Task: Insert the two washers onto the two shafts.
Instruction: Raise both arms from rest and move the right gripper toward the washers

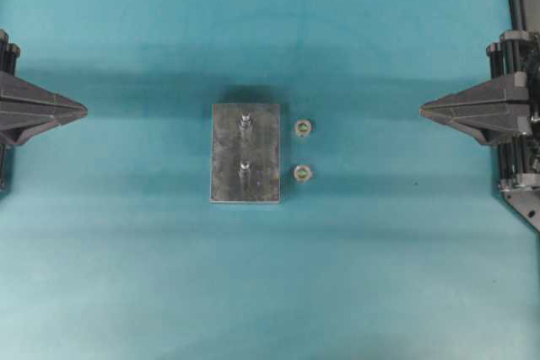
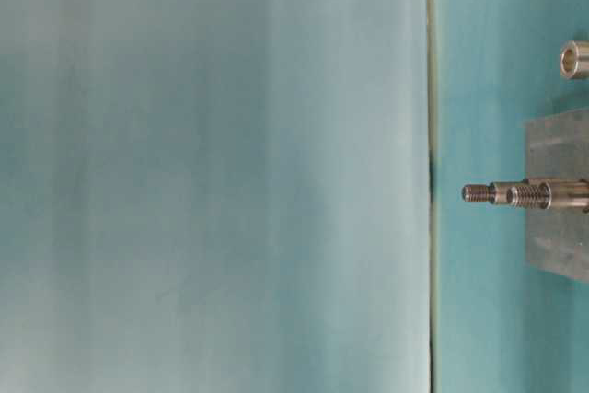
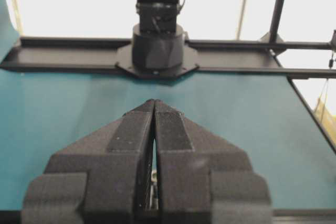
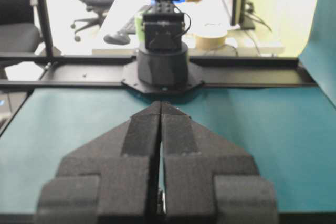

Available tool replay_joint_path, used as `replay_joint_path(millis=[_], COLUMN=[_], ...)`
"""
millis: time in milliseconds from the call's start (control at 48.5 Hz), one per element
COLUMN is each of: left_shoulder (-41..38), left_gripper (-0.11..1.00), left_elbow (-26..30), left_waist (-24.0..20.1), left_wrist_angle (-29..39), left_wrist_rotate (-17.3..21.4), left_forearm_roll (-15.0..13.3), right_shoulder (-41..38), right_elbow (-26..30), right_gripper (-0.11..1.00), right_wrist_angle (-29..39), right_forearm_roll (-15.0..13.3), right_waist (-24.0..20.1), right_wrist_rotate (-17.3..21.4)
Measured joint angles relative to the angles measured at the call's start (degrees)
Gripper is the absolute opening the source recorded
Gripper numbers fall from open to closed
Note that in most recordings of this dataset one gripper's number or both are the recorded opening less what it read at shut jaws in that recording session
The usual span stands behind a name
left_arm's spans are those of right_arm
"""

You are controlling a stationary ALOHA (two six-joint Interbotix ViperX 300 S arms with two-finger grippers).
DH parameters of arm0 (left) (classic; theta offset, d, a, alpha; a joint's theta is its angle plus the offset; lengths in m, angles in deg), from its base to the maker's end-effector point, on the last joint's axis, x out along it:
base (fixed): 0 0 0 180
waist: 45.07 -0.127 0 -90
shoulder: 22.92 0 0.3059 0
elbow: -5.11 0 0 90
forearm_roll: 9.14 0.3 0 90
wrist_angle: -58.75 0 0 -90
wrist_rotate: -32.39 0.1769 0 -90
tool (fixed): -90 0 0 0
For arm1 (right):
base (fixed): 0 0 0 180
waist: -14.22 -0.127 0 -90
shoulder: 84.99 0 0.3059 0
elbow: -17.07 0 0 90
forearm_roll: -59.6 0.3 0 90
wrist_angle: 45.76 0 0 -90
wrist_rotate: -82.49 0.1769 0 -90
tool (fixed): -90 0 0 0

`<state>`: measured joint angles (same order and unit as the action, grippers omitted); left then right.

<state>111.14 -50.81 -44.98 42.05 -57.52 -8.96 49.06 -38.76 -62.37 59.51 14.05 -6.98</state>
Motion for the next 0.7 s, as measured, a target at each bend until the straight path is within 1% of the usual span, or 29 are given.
replay_joint_path(millis=[21, 103, 165, 247, 350, 433, 577, 701], left_shoulder=[0.00, -0.88, -1.85, -3.60, -6.06, -8.53, -14.24, -19.34], left_gripper=[0.00, 0.00, 0.00, 0.00, 0.00, 0.00, 0.00, 0.00], left_elbow=[0.09, 1.67, 2.46, 3.08, 4.13, 5.36, 8.09, 10.02], left_waist=[0.00, 0.00, 0.00, 0.00, -0.09, -0.26, -1.14, -1.58], left_wrist_angle=[0.00, 0.97, 1.58, 2.81, 5.01, 8.09, 14.41, 17.84], left_wrist_rotate=[0.00, -2.46, -2.72, -2.81, -2.81, -2.81, -2.81, -2.81], left_forearm_roll=[0.00, 0.09, 0.09, 0.26, 0.35, 0.44, 0.44, 0.62], right_shoulder=[0.00, 0.00, 0.00, -0.18, -1.49, -3.25, -7.38, -12.74], right_elbow=[0.00, 0.00, 0.00, 0.35, 2.37, 3.96, 5.19, 6.77], right_gripper=[0.01, 0.01, 0.01, 0.01, 0.01, 0.01, 0.01, 0.01], right_wrist_angle=[0.00, 0.44, 2.46, 7.56, 15.56, 20.57, 23.99, 28.04], right_forearm_roll=[0.00, 0.97, 2.02, 2.72, 2.99, 2.99, 2.99, 2.99], right_waist=[0.18, 1.76, 3.08, 4.75, 6.50, 7.47, 8.70, 10.28], right_wrist_rotate=[0.00, 0.09, 0.18, 0.53, 0.79, 0.88, 0.88, 0.88])
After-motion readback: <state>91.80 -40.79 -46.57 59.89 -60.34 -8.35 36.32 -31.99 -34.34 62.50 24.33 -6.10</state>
